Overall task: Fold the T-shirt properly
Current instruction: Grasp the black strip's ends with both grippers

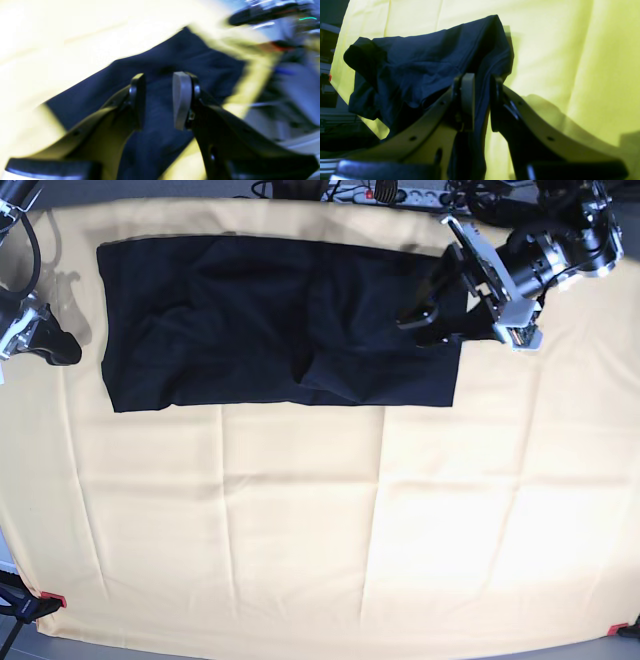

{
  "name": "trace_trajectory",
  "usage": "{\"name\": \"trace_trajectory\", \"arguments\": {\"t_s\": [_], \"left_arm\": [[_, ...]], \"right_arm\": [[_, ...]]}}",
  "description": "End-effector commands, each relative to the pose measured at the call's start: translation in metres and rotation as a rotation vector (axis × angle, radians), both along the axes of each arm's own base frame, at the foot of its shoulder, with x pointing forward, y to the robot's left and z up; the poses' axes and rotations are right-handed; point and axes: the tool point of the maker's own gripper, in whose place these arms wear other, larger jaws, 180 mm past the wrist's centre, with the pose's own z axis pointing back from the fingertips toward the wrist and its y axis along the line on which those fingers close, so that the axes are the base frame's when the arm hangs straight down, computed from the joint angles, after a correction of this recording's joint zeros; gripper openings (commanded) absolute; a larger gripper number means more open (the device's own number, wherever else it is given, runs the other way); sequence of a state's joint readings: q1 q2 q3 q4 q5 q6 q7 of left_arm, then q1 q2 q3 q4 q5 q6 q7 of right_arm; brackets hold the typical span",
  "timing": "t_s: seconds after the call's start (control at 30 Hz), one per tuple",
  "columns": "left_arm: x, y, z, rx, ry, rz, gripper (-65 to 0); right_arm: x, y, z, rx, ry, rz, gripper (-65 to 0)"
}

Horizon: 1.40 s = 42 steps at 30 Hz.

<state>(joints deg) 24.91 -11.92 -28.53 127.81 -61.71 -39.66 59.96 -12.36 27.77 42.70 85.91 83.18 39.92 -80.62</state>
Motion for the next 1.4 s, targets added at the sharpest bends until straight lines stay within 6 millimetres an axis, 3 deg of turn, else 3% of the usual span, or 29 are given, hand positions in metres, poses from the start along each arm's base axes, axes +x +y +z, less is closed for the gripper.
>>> {"name": "trace_trajectory", "arguments": {"t_s": [0.0,0.37,0.43,0.5,0.57,0.73,1.1,1.37], "left_arm": [[0.003,0.0,0.008,-0.018,-0.035,0.001,-45.4],[0.007,-0.014,-0.058,0.166,0.05,-0.009,-45.4],[0.008,-0.013,-0.073,0.199,0.093,0.014,-45.4],[0.008,-0.011,-0.082,0.24,0.116,0.032,-45.4],[0.011,-0.005,-0.085,0.26,0.129,0.067,-45.4],[0.015,0.003,-0.09,0.288,0.146,0.114,-45.3],[0.014,0.003,-0.09,0.286,0.149,0.111,-45.3],[0.014,0.002,-0.089,0.28,0.148,0.111,-45.4]], "right_arm": [[0.008,-0.005,0.017,-0.008,-0.058,-0.001,-51.3],[0.01,-0.006,0.019,-0.014,-0.061,0.004,-51.0],[0.01,-0.006,0.019,-0.014,-0.06,0.004,-44.4],[0.009,-0.006,0.018,-0.013,-0.057,0.004,-32.0],[0.002,-0.008,0.01,-0.032,-0.021,0.002,-23.7],[-0.013,-0.02,-0.021,-0.131,0.067,-0.052,-22.9],[-0.013,0.026,-0.078,-0.189,0.161,-0.01,-22.9],[-0.03,0.043,-0.096,-0.174,0.242,0.02,-22.9]]}}
